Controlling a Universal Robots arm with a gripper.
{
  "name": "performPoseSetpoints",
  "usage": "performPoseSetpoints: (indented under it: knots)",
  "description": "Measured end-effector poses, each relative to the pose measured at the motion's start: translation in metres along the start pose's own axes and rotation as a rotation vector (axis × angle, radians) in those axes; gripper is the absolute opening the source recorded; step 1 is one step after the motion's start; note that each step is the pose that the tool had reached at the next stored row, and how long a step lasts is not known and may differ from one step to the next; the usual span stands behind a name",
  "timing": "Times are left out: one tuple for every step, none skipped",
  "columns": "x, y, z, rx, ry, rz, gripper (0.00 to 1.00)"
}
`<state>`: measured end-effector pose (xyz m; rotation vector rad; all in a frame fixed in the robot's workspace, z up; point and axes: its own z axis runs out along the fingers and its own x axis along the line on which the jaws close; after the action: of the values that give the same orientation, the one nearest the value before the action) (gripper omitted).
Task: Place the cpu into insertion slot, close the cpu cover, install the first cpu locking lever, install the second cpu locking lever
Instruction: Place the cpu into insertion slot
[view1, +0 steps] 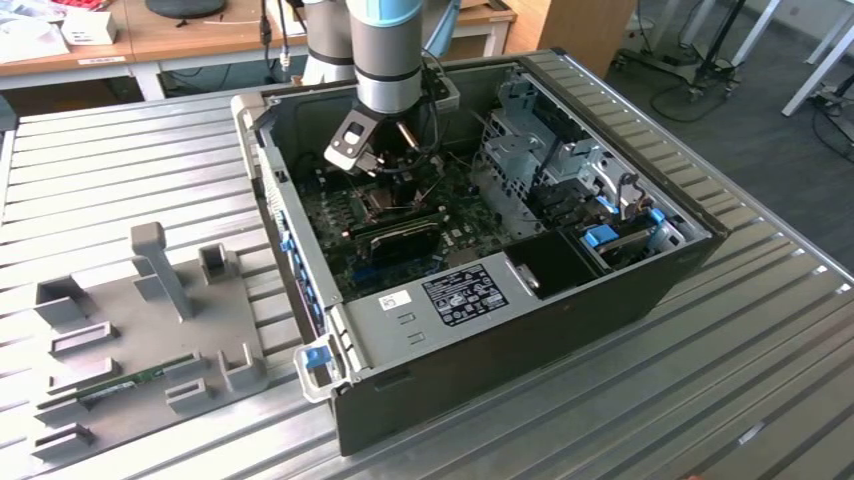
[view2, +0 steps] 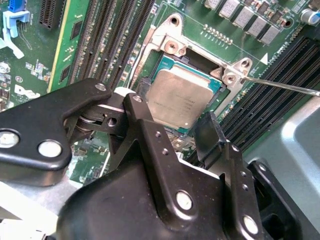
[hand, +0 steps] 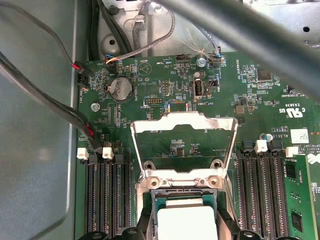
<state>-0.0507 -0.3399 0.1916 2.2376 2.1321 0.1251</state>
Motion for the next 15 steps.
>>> performPoseSetpoints:
  knots:
    - [0.0,0.0,0.0,0.0,0.0,0.0,0.62]
    - [0.0,0.0,0.0,0.0,-0.0002,0.0,0.6]
    - [-0.0001,0.0,-0.0001,0.0003,-0.0006,0.0,0.6]
    - [-0.0001,0.0,-0.0001,0.0002,-0.0004,0.0,0.55]
    - [-0.0001,0.0,-0.0001,0.0002,-0.0003,0.0,0.55]
    - [-0.0001,0.0,-0.0001,0.0001,-0.0003,0.0,0.55]
    - [0.0,0.0,0.0,0.0001,-0.0002,0.0,0.55]
    - [0.0,0.0,0.0,0.0001,-0.0002,0.0,0.55]
    - [0.0,0.0,0.0,0.0,-0.0001,0.0,0.55]
    - [0.0,0.0,0.0,0.0,-0.0002,0.002,0.55]
    - [0.0,0.0,0.0,-0.0002,-0.0005,0.006,0.55]
    - [0.0,0.0,0.0,-0.0003,-0.001,0.012,0.55]
    - [0.0,0.0001,-0.0002,-0.0004,-0.0012,0.014,0.55]
    - [0.0001,0.0002,-0.0008,-0.0008,-0.0008,0.015,0.55]
    - [0.0002,0.0002,-0.0018,-0.0007,-0.0007,0.016,0.55]
